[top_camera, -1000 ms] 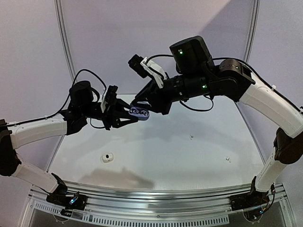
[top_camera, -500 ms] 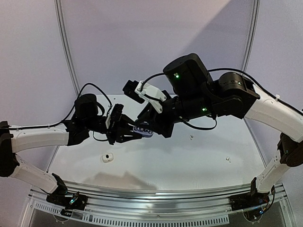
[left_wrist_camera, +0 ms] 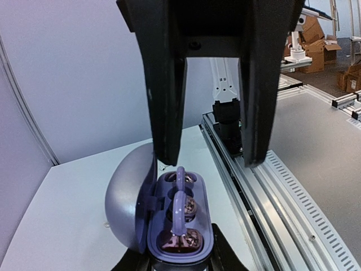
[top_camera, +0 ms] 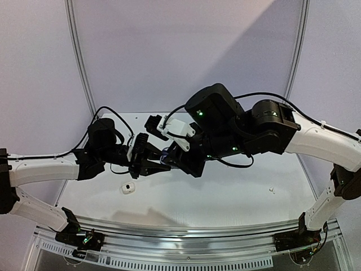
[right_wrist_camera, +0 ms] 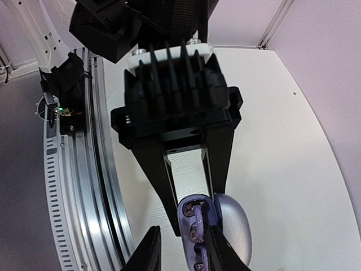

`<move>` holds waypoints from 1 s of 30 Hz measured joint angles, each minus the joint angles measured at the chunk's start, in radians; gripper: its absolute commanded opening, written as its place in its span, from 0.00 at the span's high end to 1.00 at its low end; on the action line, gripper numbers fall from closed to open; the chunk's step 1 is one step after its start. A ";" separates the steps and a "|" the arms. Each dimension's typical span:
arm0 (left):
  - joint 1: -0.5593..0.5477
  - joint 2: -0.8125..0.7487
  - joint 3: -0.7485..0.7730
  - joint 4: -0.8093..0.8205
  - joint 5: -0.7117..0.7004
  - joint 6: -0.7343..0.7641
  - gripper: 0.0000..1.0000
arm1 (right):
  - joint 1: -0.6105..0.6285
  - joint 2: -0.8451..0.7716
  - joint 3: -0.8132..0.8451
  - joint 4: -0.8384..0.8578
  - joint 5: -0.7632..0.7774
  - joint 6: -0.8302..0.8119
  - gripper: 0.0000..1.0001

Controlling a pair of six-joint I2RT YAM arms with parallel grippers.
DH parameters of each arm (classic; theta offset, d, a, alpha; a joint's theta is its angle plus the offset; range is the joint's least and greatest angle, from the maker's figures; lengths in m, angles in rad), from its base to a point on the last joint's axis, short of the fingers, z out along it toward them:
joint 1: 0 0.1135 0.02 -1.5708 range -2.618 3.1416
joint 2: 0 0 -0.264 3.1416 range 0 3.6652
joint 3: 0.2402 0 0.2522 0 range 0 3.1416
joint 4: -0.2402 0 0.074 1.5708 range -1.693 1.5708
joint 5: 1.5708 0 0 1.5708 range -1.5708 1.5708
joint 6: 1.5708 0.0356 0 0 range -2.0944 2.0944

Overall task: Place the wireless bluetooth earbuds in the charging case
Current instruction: Insert the left earbud into the left side groove of the charging case.

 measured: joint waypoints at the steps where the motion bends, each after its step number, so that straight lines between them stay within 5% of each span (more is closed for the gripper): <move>1: -0.001 -0.001 -0.002 -0.003 -0.002 0.005 1.00 | 0.000 0.000 -0.005 0.007 0.005 -0.001 0.73; 30: -0.001 -0.001 -0.003 -0.005 -0.007 0.038 1.00 | 0.000 0.000 -0.042 0.042 0.064 -0.050 0.82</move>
